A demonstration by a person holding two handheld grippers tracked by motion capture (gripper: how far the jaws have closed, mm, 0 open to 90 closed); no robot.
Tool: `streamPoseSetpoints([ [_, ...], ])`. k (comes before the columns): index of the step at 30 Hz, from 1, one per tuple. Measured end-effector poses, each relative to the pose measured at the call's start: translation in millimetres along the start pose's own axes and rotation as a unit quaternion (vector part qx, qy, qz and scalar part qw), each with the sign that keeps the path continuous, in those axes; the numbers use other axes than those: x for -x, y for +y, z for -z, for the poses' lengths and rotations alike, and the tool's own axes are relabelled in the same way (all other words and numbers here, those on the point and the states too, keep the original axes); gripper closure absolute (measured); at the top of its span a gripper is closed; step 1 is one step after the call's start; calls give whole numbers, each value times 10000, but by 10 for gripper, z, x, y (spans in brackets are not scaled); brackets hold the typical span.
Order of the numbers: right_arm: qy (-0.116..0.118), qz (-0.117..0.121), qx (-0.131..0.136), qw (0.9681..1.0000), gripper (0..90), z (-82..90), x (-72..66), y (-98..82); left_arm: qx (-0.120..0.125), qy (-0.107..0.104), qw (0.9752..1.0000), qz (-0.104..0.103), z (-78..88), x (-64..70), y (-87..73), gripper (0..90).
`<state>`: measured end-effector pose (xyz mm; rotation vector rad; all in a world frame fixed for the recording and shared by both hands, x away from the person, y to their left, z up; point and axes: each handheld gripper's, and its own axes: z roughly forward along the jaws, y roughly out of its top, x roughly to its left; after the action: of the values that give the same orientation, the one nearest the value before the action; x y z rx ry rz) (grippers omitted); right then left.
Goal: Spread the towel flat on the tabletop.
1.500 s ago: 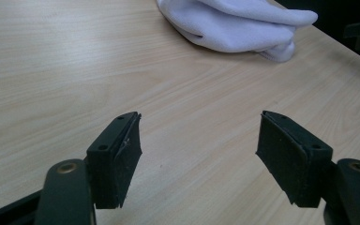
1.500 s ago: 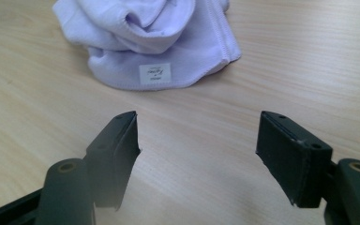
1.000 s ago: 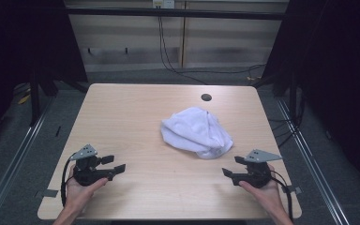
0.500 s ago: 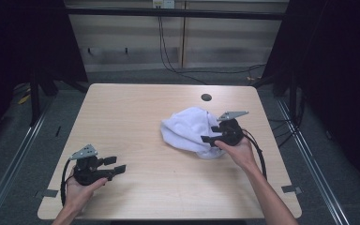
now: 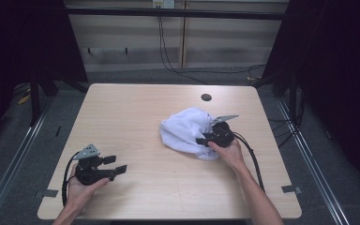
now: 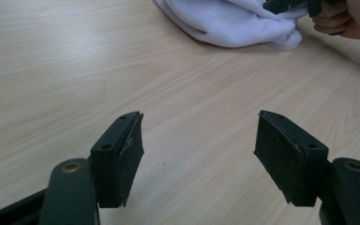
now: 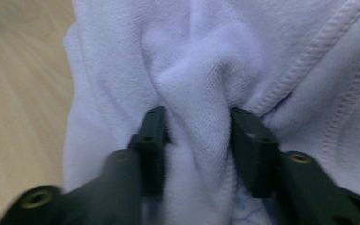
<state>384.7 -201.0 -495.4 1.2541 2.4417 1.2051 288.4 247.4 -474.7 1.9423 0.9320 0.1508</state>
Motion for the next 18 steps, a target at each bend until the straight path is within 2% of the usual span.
streamPoseSetpoints([
  [1, 47, 24, 9, 10000, 670, 3, -35, -13, -5, -1, 10000, -24, -2, 14, 4, 325],
  [2, 47, 24, 9, 10000, 670, 3, -35, -13, -5, -1, 10000, -24, -2, 14, 4, 328],
  [3, 91, 116, 37, 9999, 696, 3, -108, -33, -1, -8, 10000, -49, 0, 27, 7, 328],
  [5, 323, 228, 37, 9992, 719, -10, -240, -74, 26, -8, 10000, -92, 15, 46, 15, 333],
  [6, 498, 324, 48, 9982, 724, -32, -403, -117, 86, -76, 9999, -83, 33, 52, 25, 349],
  [7, 498, 324, 48, 9982, 724, -32, -403, -117, 86, -76, 9999, -83, 33, 52, 25, 363],
  [9, 665, 526, -3, 9964, 724, -45, -571, -141, 138, -164, 9998, -57, 48, 50, 29, 381],
  [11, 772, 592, -75, 9952, 723, -47, -676, -157, 187, -245, 9995, -66, 64, 54, 34, 416],
  [12, 941, 627, -89, 9935, 720, -49, -791, -189, 274, -354, 9990, -65, 84, 66, 35, 465],
  [14, 1004, 658, -114, 9927, 718, -40, -839, -208, 321, -365, 9988, -75, 101, 81, 40, 484],
  [16, 1326, 783, -254, 9877, 712, 5, -995, -265, 340, -427, 9985, -92, 123, 106, 72, 559],
  [17, 1382, 843, -333, 9863, 692, 49, -1096, -295, 368, -461, 9982, -97, 126, 115, 88, 574],
  [18, 1474, 910, -361, 9842, 629, 110, -1198, -323, 401, -607, 9973, -68, 108, 138, 132, 579],
])
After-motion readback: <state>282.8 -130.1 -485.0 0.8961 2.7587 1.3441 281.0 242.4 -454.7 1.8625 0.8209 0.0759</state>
